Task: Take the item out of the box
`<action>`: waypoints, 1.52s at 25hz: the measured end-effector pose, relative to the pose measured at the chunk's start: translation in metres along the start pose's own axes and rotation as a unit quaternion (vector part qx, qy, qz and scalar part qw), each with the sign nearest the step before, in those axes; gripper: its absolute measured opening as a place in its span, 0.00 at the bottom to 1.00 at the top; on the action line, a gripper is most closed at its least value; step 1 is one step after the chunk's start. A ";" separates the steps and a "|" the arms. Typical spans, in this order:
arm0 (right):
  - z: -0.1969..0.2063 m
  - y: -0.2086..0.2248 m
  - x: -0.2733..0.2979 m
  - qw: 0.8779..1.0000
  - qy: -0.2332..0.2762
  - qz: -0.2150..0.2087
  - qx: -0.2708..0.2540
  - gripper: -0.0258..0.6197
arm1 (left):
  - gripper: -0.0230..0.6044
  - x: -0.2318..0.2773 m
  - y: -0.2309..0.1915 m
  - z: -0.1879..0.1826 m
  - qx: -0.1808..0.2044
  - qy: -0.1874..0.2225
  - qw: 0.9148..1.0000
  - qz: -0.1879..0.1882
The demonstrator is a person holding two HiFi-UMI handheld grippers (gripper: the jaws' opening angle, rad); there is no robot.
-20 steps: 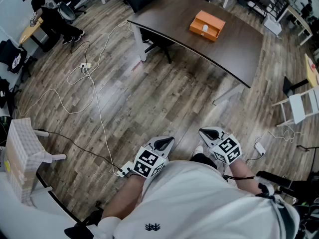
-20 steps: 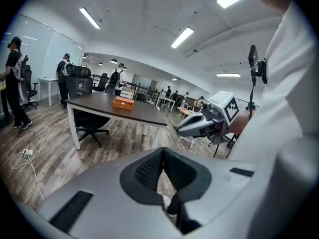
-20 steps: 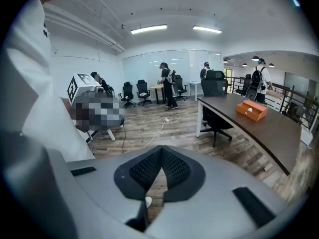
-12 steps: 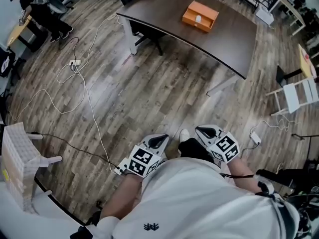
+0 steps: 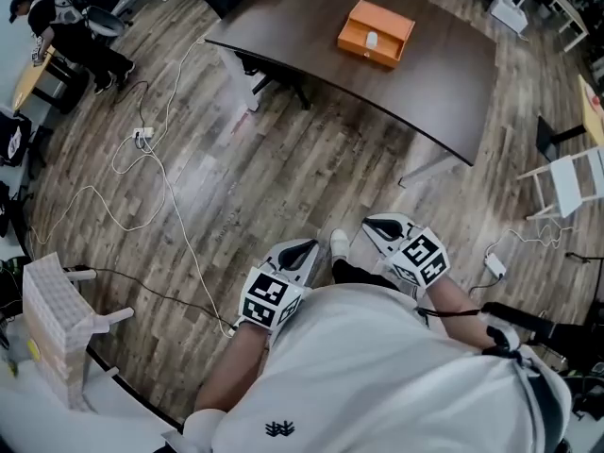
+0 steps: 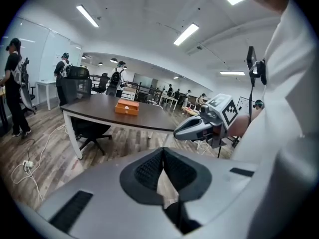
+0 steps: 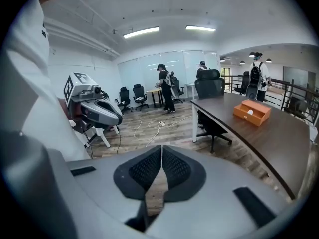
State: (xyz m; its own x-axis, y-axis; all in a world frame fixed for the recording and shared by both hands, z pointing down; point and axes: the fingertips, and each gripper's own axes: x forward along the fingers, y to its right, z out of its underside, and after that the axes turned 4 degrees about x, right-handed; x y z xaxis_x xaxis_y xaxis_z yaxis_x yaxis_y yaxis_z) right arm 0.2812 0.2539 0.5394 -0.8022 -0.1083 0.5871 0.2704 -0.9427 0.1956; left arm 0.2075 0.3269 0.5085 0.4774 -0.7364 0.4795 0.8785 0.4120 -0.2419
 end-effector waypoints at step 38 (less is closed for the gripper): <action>-0.210 0.392 0.214 0.957 -0.006 0.222 0.184 0.10 | 0.05 0.132 -0.407 -0.183 0.067 -0.025 0.989 0.132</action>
State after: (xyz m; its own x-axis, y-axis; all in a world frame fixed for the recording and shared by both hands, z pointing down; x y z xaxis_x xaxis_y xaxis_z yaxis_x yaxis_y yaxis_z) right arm 0.1032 -0.2050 0.5765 -0.5598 -0.4668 0.6847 0.7544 -0.6289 0.1881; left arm -0.0837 -0.0360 0.5164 0.6859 -0.5673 0.4558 0.7106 0.6572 -0.2514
